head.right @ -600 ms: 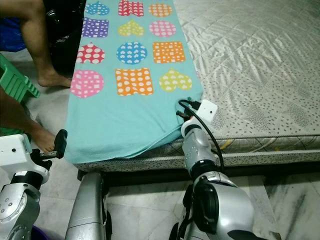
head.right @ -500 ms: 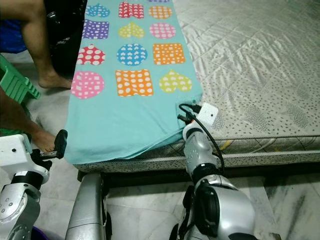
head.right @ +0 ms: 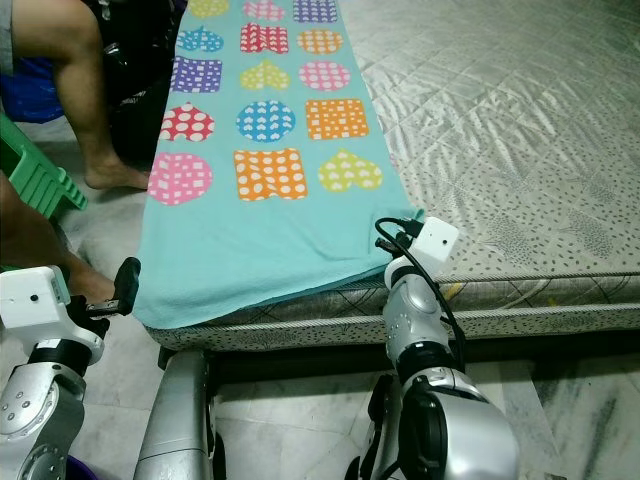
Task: Clean up the room
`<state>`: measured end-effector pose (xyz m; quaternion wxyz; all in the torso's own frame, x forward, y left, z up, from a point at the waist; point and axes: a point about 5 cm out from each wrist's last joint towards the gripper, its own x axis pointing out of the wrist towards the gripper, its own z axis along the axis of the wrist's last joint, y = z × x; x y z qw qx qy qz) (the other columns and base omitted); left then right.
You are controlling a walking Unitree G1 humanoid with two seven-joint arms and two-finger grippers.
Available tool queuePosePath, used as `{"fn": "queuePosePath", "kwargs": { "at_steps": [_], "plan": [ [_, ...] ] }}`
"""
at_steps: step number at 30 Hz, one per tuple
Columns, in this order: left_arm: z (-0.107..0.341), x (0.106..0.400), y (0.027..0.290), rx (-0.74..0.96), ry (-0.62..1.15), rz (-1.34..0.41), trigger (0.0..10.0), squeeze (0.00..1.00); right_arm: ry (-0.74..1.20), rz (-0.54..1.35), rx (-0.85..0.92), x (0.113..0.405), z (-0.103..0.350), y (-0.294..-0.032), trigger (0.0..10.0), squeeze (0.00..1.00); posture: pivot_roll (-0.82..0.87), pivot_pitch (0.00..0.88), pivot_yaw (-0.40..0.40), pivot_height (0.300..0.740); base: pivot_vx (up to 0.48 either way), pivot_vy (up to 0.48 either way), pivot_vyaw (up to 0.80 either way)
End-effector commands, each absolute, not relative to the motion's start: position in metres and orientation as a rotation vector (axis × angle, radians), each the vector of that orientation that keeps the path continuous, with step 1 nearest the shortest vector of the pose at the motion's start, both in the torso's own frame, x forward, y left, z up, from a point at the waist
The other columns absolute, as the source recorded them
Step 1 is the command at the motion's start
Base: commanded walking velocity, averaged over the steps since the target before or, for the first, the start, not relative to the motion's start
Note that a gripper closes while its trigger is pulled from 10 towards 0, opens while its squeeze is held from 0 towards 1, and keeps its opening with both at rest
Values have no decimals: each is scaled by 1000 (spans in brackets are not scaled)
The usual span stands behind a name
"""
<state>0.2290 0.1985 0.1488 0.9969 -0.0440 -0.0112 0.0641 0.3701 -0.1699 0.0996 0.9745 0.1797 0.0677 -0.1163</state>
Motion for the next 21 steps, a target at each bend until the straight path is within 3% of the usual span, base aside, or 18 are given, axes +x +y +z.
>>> {"fn": "queuePosePath", "kwargs": {
  "at_steps": [1,2,3,4,5,7,8,10,21],
  "plan": [
    [148,230,196,-83,-20,115,10000,0,125,-265,333,367,99,-178,0,0,204,105,-20,525,0,0,0],
    [147,230,196,-83,-20,114,10000,0,126,-267,331,367,99,-178,0,0,204,105,-20,525,0,0,0],
    [147,230,196,-84,-20,112,10000,0,128,-277,325,367,98,-179,2118,0,203,105,-20,525,0,0,0],
    [147,231,196,-84,-20,110,10000,0,137,-289,306,366,97,-181,7020,0,202,105,-20,525,0,0,0],
    [147,231,195,-84,-20,108,10000,0,150,-299,280,365,95,-182,10000,0,202,105,-20,525,0,0,0],
    [147,231,195,-85,-20,104,10000,0,170,-316,250,363,92,-183,10000,0,200,105,-21,525,0,0,0],
    [147,232,195,-86,-20,102,10000,0,188,-333,232,362,90,-185,10000,945,199,103,-22,525,0,0,0],
    [147,233,194,-87,-22,95,10000,0,208,-355,187,359,87,-185,10000,1000,200,104,-23,525,0,0,0],
    [144,232,188,-94,-16,64,10000,0,259,-388,142,350,79,-187,10000,1000,188,104,-22,525,0,0,0]
  ]
}}
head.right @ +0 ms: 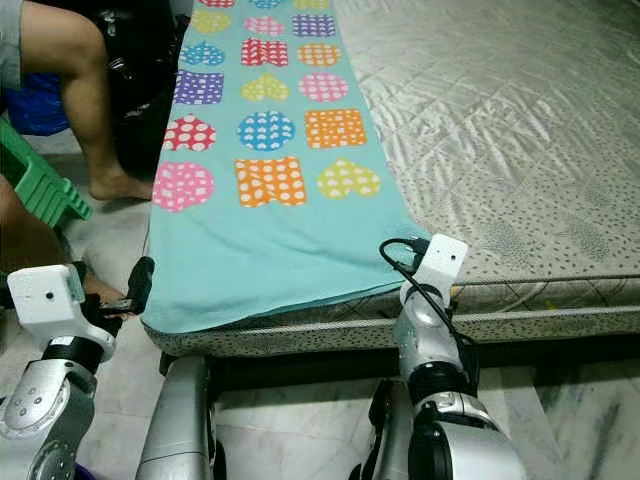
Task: Clean up the room
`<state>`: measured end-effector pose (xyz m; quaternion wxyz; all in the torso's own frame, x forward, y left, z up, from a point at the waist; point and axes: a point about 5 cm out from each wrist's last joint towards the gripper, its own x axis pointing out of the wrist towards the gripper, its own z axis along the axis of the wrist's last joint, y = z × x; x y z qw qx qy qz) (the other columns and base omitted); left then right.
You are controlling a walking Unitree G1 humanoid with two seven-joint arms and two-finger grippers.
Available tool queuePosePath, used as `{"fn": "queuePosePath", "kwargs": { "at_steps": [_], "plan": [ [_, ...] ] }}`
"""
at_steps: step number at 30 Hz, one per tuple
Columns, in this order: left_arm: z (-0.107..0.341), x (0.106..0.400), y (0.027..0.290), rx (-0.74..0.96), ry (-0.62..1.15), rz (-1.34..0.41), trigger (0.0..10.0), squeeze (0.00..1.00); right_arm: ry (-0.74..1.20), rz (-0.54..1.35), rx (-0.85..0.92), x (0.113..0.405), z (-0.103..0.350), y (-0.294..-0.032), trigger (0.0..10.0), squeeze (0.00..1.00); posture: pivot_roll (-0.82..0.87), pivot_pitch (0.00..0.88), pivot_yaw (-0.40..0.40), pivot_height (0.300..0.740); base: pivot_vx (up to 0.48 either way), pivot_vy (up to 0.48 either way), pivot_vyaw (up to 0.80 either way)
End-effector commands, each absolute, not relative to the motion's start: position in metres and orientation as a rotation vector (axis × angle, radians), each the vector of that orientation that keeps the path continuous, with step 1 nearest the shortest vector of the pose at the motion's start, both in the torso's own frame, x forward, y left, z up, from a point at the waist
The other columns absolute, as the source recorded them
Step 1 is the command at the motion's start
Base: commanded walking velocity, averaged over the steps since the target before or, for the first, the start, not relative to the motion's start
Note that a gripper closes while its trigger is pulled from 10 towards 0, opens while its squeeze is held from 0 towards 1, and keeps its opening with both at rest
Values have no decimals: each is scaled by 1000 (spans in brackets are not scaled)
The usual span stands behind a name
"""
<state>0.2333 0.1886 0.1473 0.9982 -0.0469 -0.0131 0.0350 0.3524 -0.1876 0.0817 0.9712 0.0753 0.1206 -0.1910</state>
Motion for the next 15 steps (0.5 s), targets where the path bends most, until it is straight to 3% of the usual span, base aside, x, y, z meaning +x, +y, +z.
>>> {"fn": "queuePosePath", "kwargs": {
  "at_steps": [1,8,9,10,11,12,14,15],
  "plan": [
    [144,233,187,-94,-17,61,10000,0,262,-389,131,348,78,-187,10000,1000,181,105,-19,525,0,0,0],
    [145,235,186,-93,-25,52,10000,0,251,-380,104,342,80,-189,10000,1000,171,103,-20,525,0,0,0],
    [145,236,186,-93,-25,52,10000,0,229,-357,114,343,84,-186,10000,612,167,102,-19,525,0,0,0],
    [145,236,186,-93,-25,52,10000,0,229,-357,114,343,84,-186,10000,612,167,102,-19,525,0,0,0],
    [145,236,186,-94,-26,50,10000,0,201,-323,128,344,88,-183,10000,349,165,102,-19,525,0,0,0],
    [145,237,185,-95,-27,47,10000,0,173,-275,151,346,92,-177,10000,192,162,102,-17,525,0,0,0],
    [146,238,184,-97,-28,43,10000,0,150,-213,181,349,96,-168,10000,161,162,102,-16,525,0,0,0],
    [146,239,183,-99,-30,40,10000,0,138,-160,207,351,99,-160,10000,0,162,102,-16,525,0,0,0]
  ]
}}
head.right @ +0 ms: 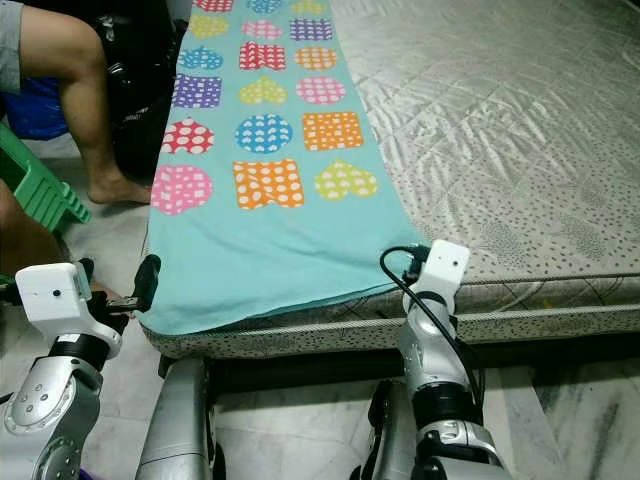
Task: Clean up the room
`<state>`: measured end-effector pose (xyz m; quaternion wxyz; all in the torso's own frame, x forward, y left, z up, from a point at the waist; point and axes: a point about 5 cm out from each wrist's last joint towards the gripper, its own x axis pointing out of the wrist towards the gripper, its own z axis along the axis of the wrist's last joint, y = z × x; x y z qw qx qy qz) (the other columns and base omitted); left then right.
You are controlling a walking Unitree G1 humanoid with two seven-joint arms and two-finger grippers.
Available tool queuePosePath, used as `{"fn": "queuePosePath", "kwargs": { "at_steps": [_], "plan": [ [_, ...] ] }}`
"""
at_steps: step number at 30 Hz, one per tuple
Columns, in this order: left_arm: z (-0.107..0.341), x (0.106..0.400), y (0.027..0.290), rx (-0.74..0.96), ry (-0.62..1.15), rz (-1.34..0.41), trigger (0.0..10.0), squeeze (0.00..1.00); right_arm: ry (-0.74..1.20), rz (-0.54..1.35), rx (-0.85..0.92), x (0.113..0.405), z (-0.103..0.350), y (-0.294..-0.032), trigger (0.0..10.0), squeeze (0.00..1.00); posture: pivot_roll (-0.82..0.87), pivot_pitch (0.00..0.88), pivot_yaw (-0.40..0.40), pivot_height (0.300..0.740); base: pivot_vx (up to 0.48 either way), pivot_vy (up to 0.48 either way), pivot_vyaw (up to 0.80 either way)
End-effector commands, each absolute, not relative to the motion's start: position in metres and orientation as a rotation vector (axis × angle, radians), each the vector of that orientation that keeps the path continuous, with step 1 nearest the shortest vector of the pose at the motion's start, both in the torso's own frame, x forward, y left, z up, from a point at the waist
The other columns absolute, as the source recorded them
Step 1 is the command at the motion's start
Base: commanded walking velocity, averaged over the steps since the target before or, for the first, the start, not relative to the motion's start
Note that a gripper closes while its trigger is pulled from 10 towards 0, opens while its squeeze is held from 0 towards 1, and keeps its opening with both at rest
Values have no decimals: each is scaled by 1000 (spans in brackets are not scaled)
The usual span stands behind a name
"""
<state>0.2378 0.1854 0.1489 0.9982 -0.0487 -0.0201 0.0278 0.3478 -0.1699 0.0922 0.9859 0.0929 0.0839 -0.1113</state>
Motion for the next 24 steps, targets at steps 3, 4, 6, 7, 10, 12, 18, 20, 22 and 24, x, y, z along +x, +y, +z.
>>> {"fn": "queuePosePath", "kwargs": {
  "at_steps": [3,4,6,7,10,12,18,20,22,24],
  "plan": [
    [149,240,182,-100,-37,34,10000,0,161,-71,259,357,101,-141,10000,0,169,105,-14,525,0,0,0],
    [149,240,182,-99,-38,34,10000,0,168,-59,259,358,100,-138,10000,0,179,107,-15,525,0,0,0],
    [149,239,184,-97,-38,35,10000,0,177,-43,253,358,101,-130,10000,0,183,112,-15,525,0,0,0],
    [150,239,184,-97,-38,35,10000,0,178,-40,253,358,101,-129,10000,0,183,112,-15,525,0,0,0],
    [149,239,185,-95,-34,38,10000,0,178,-37,236,361,101,-120,10000,0,188,114,-16,525,0,0,0],
    [148,238,185,-94,-31,38,10000,0,172,-25,214,362,102,-112,10000,0,187,118,-14,525,0,0,0],
    [149,237,182,-94,-28,29,10000,0,166,-22,46,370,104,-106,10000,0,203,130,-11,525,0,0,0],
    [149,237,182,-94,-28,29,10000,0,164,-30,33,371,105,-108,10000,0,203,130,-11,525,0,0,0],
    [149,236,182,-93,-27,29,10000,0,151,-41,24,374,109,-111,10000,671,205,133,-13,525,0,0,0],
    [149,236,182,-92,-26,29,10000,0,126,-49,-2,378,115,-114,10000,1000,207,134,-14,525,0,0,0]
  ]
}}
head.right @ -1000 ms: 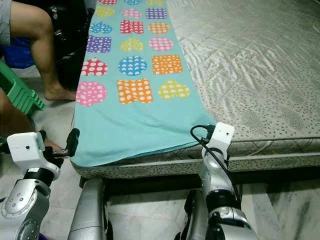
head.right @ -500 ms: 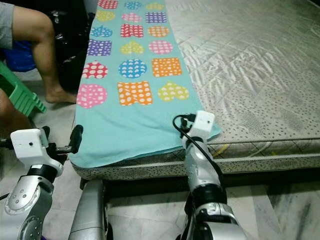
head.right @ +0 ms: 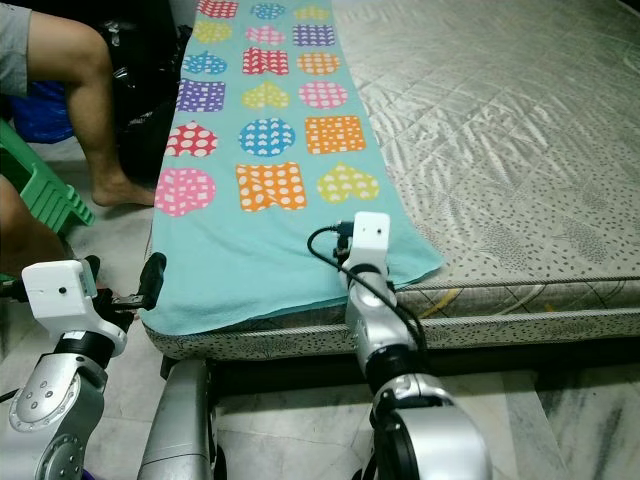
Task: Clean up the room
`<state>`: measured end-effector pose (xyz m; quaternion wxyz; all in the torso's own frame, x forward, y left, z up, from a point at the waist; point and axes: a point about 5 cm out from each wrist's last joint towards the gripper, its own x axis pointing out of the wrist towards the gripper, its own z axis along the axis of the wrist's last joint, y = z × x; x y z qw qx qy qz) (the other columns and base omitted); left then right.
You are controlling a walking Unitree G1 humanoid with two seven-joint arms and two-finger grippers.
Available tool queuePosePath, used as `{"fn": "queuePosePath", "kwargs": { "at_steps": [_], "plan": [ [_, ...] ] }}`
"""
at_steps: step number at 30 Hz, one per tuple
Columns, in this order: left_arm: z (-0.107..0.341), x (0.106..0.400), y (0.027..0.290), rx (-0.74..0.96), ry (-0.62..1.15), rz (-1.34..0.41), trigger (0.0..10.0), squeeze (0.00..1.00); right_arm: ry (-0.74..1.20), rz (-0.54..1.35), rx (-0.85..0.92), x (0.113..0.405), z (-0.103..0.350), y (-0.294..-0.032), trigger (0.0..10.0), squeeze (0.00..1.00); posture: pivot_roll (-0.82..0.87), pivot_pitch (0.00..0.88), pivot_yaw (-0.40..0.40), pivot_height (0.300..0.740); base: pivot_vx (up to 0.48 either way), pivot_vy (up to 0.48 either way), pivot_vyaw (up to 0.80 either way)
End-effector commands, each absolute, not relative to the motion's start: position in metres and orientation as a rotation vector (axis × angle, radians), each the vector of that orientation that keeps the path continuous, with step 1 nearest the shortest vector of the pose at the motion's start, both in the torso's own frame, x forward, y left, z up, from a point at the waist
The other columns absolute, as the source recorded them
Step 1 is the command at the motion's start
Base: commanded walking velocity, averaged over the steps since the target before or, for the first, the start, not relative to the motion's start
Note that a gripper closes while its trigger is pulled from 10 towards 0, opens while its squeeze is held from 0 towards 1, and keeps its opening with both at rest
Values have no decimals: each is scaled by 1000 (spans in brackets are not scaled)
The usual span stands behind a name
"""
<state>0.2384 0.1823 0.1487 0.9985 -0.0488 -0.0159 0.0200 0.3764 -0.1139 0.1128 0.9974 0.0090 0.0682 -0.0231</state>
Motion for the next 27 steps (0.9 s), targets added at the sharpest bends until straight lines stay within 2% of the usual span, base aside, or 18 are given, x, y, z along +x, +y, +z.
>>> {"fn": "queuePosePath", "kwargs": {
  "at_steps": [1,6,7,8,10,14,22,23,24,25,26,27],
  "plan": [
    [149,235,182,-92,-26,29,10000,0,117,-54,-18,380,118,-116,10000,1000,209,135,-17,525,0,0,0],
    [148,234,181,-94,-21,29,10000,0,132,-107,-147,384,120,-134,10000,1000,208,137,-19,525,0,0,0],
    [148,234,181,-95,-20,29,10000,0,143,-114,-170,384,118,-138,10000,651,208,137,-19,525,0,0,0],
    [148,234,181,-95,-18,28,10000,0,174,-130,-195,382,114,-146,10000,0,206,138,-20,525,0,0,0],
    [147,234,180,-95,-16,28,10000,0,233,-156,-208,379,105,-158,10000,0,204,135,-21,525,0,0,0],
    [147,235,180,-96,-16,24,10000,0,297,-153,-222,373,93,-165,10000,0,198,131,-21,525,0,0,0],
    [146,237,179,-98,-17,18,10000,0,407,-78,-226,361,70,-163,10000,0,190,119,-22,525,0,0,0],
    [146,237,179,-98,-18,17,10000,0,412,-75,-222,360,68,-162,9255,0,189,118,-23,525,0,0,0],
    [146,237,179,-98,-18,17,10000,0,415,-71,-221,359,66,-162,6667,0,189,116,-24,525,0,0,0],
    [146,238,179,-98,-18,17,10000,0,419,-66,-217,358,65,-161,2196,0,189,116,-24,525,0,0,0],
    [146,238,179,-98,-18,17,10000,0,421,-62,-212,357,64,-161,0,0,190,115,-24,525,0,0,0],
    [146,238,179,-98,-18,17,10000,0,421,-63,-211,357,63,-160,0,0,191,114,-25,525,0,0,0]
  ]
}}
